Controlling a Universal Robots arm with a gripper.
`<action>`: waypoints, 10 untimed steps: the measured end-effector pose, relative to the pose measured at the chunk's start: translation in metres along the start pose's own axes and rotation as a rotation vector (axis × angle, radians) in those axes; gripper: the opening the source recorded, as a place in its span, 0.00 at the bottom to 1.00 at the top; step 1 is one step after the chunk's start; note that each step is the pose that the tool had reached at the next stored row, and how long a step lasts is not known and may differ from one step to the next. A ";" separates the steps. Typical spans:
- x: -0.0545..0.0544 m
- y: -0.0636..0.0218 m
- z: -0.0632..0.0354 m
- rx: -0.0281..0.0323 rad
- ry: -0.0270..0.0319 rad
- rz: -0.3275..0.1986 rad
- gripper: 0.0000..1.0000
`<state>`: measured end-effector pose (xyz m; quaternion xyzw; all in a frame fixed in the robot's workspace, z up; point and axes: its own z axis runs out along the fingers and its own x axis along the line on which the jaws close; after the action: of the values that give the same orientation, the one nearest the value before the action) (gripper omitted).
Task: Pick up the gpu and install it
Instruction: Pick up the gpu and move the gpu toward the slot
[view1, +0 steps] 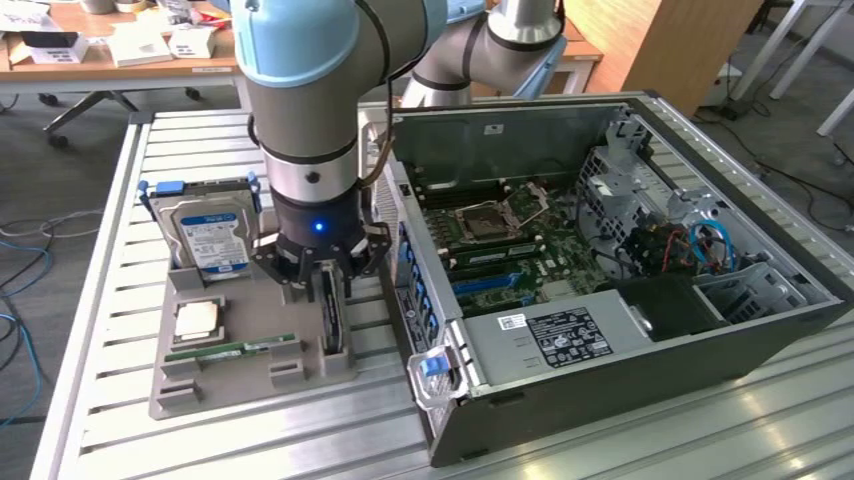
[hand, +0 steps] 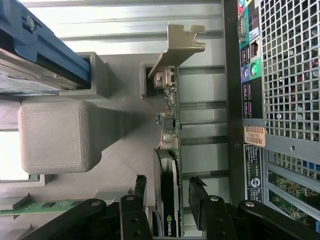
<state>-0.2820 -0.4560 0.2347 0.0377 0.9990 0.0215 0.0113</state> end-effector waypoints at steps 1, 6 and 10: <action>0.000 0.0000 0.0004 -0.0001 -0.0001 0.000 0.47; 0.000 -0.0001 0.0015 0.0001 0.0001 0.000 0.47; -0.001 -0.0001 0.0022 -0.0001 0.0000 0.000 0.47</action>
<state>-0.2814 -0.4560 0.2326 0.0378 0.9990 0.0216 0.0113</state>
